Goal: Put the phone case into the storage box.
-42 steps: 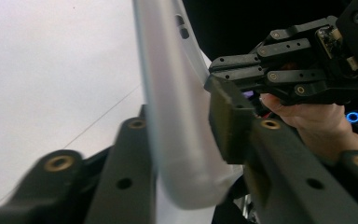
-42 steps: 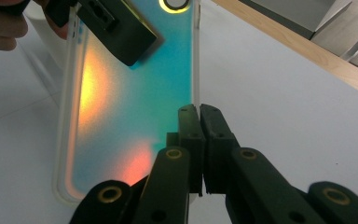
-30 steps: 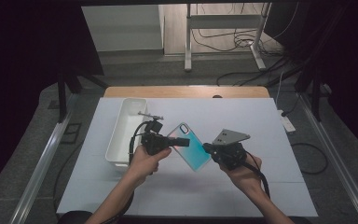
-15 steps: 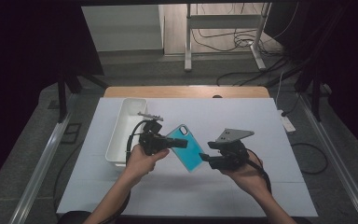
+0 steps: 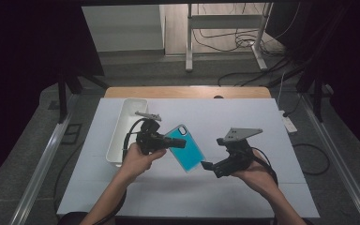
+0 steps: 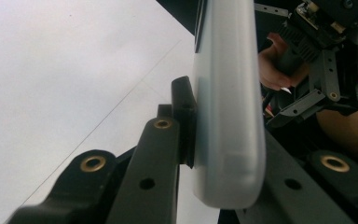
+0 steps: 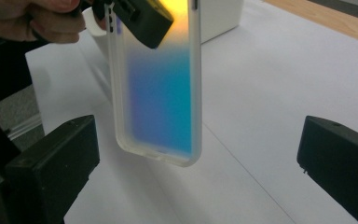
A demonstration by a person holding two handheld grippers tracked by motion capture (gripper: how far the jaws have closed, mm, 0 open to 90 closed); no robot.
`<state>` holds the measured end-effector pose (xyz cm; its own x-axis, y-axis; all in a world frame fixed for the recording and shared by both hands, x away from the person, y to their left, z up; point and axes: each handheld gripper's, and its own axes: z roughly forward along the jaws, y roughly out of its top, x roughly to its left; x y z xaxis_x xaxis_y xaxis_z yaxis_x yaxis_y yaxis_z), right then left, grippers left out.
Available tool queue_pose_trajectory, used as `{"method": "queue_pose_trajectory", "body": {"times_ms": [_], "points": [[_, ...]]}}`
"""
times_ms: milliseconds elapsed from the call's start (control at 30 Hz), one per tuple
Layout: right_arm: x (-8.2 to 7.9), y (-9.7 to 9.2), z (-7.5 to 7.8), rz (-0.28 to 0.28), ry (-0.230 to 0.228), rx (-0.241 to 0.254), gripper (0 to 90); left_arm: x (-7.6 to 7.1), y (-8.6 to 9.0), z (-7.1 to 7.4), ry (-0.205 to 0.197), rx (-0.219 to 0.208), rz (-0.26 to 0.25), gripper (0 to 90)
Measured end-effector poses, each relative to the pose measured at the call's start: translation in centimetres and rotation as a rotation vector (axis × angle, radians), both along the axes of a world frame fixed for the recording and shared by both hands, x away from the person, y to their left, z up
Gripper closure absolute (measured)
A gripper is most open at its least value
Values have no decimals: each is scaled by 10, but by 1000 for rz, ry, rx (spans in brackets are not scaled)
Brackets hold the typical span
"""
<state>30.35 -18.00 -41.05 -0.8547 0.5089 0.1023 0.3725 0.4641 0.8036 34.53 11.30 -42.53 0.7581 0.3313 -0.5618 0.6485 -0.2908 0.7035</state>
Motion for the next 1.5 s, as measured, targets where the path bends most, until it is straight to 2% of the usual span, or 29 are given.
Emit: {"method": "queue_pose_trajectory", "body": {"times_ms": [267, 400, 433, 467, 533, 667, 733, 800, 833, 900, 967, 1033, 1067, 1133, 1233, 1300, 1333, 1367, 1433, 1500], "points": [[0, 8, -2, 39, 19, 13, 0, -3, -4, 4, -27, 0, -45, 856], [1, 13, -5, 68, 58, 1, 0, -5, -8, 6, -43, -9, -84, 855], [1, 13, -5, 68, 58, 1, 0, -5, -8, 6, -43, -9, -84, 855], [1, 16, -7, 71, 83, -1, 2, -6, -10, 6, -50, -14, -96, 855], [1, 18, -8, 70, 96, -6, 4, -6, -11, 7, -52, -14, -101, 855], [3, 24, -10, 100, 136, -16, 7, -8, -14, 9, -61, -3, -124, 855], [2, 25, -10, 110, 142, -17, 25, -8, -15, 9, -63, -4, -129, 855], [3, 27, -11, 115, 147, -24, 99, -9, -16, 10, -67, -4, -136, 855], [4, 27, -12, 124, 167, -14, 196, -9, -17, 10, -73, -6, -143, 855], [6, 26, -12, 151, 186, 3, 291, -10, -18, 11, -75, -8, -153, 855], [6, 25, -12, 161, 191, 9, 318, -11, -19, 12, -82, -7, -157, 855], [5, 25, -13, 182, 199, 13, 410, -12, -20, 12, -87, -8, -166, 855], [5, 25, -14, 194, 201, 20, 495, -12, -21, 13, -89, -9, -172, 855], [6, 25, -14, 201, 208, 23, 520, -12, -22, 13, -90, -12, -177, 854], [6, 25, -15, 222, 226, 29, 640, -13, -23, 13, -97, -8, -178, 854], [7, 25, -16, 235, 246, 43, 698, -13, -23, 12, -93, -23, -191, 851], [9, 23, -16, 253, 276, 55, 771, -13, -23, 12, -89, -42, -195, 818], [9, 23, -16, 253, 276, 55, 771, -13, -23, 12, -89, -42, -195, 768], [10, 20, -16, 265, 283, 72, 852, -13, -24, 12, -105, -35, -183, 736], [9, 21, -15, 266, 291, 69, 857, -13, -24, 12, -103, -44, -179, 716]]}}
